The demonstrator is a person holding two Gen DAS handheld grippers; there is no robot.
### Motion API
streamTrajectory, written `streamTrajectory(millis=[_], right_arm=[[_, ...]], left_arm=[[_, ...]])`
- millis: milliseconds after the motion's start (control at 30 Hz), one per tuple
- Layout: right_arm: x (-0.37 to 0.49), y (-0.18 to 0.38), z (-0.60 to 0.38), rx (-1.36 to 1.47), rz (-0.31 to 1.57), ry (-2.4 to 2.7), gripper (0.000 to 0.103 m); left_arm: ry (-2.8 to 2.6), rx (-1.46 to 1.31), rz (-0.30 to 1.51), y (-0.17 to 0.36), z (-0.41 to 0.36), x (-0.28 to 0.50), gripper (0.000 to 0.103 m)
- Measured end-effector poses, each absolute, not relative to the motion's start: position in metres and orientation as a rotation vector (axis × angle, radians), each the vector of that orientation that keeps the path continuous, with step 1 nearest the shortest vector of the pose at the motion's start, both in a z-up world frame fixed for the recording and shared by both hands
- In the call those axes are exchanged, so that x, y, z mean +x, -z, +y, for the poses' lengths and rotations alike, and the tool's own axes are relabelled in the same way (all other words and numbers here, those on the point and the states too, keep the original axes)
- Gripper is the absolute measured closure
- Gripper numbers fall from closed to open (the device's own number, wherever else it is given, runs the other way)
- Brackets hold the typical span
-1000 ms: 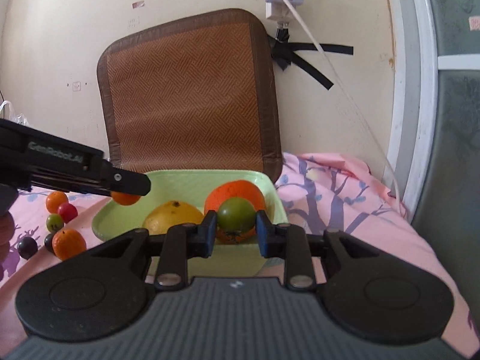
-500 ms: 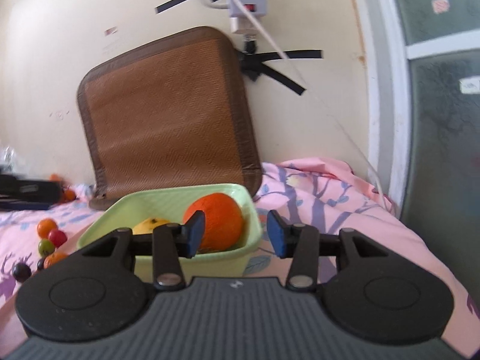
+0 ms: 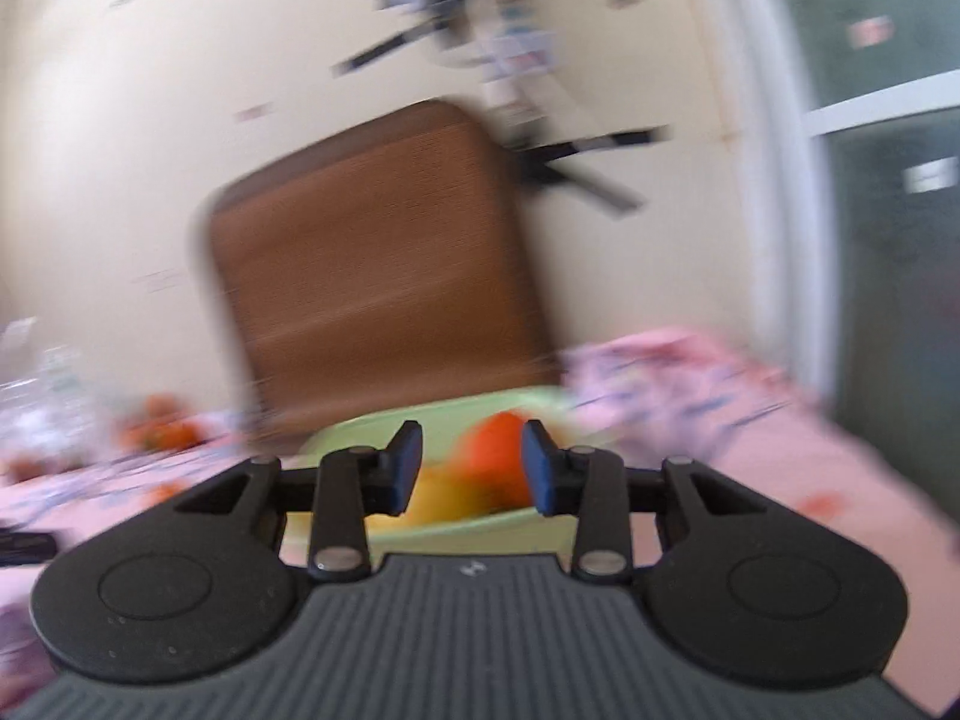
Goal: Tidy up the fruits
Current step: 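Carry both tomatoes into the green basket and open both grippers, then grasp a tangerine with the right gripper while the left gripper grasps the dark plum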
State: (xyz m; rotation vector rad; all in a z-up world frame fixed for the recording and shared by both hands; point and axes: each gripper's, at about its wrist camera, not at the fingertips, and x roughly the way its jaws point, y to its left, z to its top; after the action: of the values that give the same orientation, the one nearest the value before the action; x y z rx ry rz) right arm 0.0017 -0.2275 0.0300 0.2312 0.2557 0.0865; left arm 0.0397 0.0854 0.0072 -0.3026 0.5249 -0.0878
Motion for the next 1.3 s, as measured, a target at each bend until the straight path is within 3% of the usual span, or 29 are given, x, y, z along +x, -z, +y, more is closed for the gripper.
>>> streamTrajectory(millis=[233, 467, 633, 733, 967, 1000, 1067, 1133, 1300], right_arm=[[0.019, -0.015, -0.141, 0.130, 0.456, -0.335, 0.060], [0.062, 0.000, -0.133, 0.210, 0.597, -0.291, 0.060], [0.047, 0.001, -0.147, 0.272, 0.588, -0.318, 0.061], [0.024, -0.003, -0.152, 0.233, 0.538, -0.318, 0.061], [-0.018, 0.004, -0.163, 0.098, 0.512, -0.282, 0.061], [-0.019, 0.004, -0.163, 0.096, 0.510, -0.275, 0.061], [-0.013, 0.006, -0.167, 0.122, 0.531, -0.275, 0.061], [-0.009, 0.008, -0.170, 0.145, 0.542, -0.281, 0.061], [-0.012, 0.009, -0.168, 0.130, 0.542, -0.307, 0.061]], left_arm=[[0.141, -0.143, 0.425, -0.012, 0.056, 0.021, 0.048], [0.157, -0.184, 0.417, -0.011, 0.063, 0.021, 0.048], [0.157, -0.184, 0.411, -0.011, 0.060, 0.018, 0.048], [0.186, -0.133, 0.415, -0.012, 0.052, 0.019, 0.043], [0.308, -0.017, 0.518, -0.010, 0.003, 0.045, 0.044], [0.303, 0.001, 0.547, -0.008, -0.004, 0.051, 0.045], [0.292, 0.000, 0.601, -0.003, -0.010, 0.061, 0.056], [0.273, -0.003, 0.648, 0.002, -0.011, 0.066, 0.075], [0.293, -0.099, 0.624, 0.002, 0.004, 0.052, 0.075]])
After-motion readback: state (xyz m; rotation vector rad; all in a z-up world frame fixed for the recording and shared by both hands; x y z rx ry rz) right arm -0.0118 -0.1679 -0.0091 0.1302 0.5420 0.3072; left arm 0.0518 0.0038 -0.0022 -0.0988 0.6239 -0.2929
